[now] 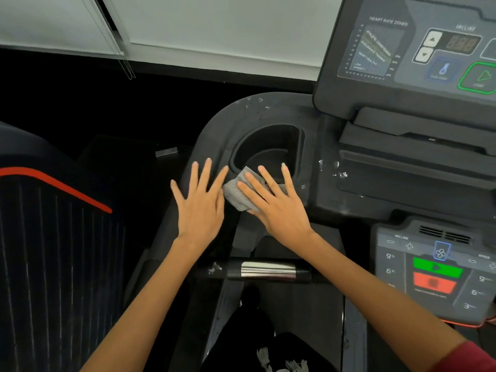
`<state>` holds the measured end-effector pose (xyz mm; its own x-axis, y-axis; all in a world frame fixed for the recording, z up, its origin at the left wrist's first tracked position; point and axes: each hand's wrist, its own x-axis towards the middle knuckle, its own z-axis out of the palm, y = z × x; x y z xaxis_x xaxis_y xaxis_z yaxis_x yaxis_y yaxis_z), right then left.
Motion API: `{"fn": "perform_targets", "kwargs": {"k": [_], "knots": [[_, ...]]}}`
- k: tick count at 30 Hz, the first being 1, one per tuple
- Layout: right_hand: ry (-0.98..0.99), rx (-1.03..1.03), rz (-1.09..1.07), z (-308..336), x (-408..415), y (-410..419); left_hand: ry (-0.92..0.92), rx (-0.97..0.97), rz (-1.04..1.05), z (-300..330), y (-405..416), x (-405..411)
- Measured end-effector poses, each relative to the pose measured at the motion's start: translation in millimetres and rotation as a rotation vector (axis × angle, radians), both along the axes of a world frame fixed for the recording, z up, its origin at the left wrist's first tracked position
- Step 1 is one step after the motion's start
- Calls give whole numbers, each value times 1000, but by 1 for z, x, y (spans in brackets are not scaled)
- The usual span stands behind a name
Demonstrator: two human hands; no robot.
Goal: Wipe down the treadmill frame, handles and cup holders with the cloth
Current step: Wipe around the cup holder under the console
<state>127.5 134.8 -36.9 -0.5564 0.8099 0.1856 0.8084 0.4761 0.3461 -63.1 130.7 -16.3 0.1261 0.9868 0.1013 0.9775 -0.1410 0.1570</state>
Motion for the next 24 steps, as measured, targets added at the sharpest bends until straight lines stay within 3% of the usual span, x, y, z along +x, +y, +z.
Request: {"fn": "perform_targets", "kwargs": {"k": [5,14,21,24], "knots": [[106,-2,-122,7,29,-13,-84,74,-103,-1,5,18],[443,74,-228,4,32,-27,-504,157,-223,3,-3,65],[470,-104,-71,19,-20,-2,-813,95,-146,9,-13,65],[601,-166,-63,20,-36,6,-969,22,-52,12,-15,62]]}}
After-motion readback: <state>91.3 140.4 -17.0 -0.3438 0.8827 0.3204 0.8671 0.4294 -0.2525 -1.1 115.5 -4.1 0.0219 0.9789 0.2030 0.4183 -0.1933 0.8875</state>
